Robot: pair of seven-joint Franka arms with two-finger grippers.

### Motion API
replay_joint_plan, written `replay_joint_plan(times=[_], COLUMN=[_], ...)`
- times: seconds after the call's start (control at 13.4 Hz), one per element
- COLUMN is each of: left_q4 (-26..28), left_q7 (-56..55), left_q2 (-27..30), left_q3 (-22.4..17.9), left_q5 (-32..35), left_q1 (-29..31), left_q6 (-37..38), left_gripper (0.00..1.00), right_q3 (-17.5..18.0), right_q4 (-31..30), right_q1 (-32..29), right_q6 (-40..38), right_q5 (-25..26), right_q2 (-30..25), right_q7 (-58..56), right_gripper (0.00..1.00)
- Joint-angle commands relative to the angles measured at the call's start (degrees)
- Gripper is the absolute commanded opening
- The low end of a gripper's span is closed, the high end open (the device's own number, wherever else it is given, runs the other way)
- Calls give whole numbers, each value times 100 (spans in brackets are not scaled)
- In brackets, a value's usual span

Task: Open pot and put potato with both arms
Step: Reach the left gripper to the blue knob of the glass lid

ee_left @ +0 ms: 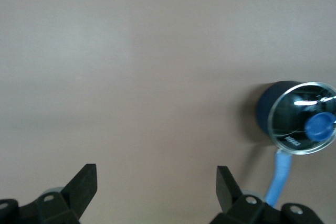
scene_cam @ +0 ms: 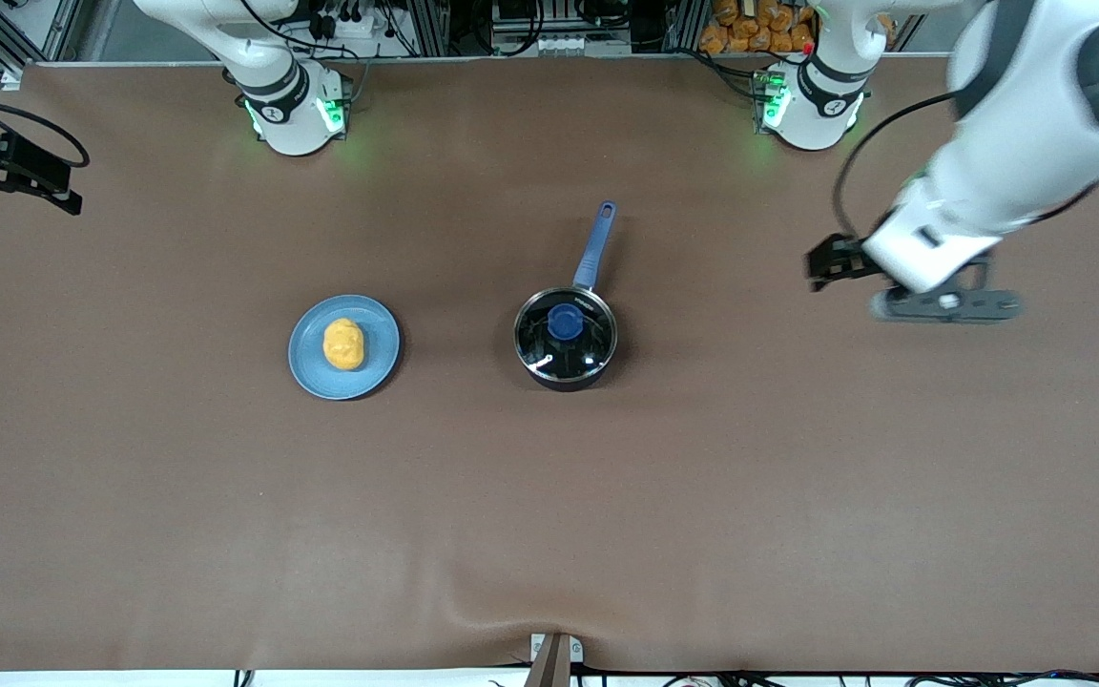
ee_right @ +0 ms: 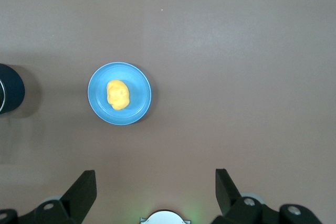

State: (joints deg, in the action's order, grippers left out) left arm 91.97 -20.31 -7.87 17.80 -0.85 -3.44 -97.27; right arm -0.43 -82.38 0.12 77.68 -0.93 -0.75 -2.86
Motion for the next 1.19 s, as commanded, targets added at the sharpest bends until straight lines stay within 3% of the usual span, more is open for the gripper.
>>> replay_joint_plan(times=[0.0, 0.37, 0.67, 1.12], left_q4=[-136, -153, -162, -162], left_q7=[-936, -2635, -2881, -2935], left_q2=[-469, -1102, -1497, -2271], left_q3=[74, 74, 74, 74], left_q5=[76, 339, 831, 885], left_q1=[-576, -1667, -2379, -2766], left_q6=[-413, -1056, -1241, -2093], left_gripper=[100, 100, 100, 100], right_q3=[17, 17, 17, 17], right_q4=[-94, -94, -94, -94], right_q1=[-65, -74, -127, -118], right_q6=[-16, -7, -25, -25], right_q5=[-74, -145, -145, -153], right_q2=[-101, -92, -92, -83], right_q7=[-75, -75, -75, -75], right_gripper=[100, 100, 100, 100])
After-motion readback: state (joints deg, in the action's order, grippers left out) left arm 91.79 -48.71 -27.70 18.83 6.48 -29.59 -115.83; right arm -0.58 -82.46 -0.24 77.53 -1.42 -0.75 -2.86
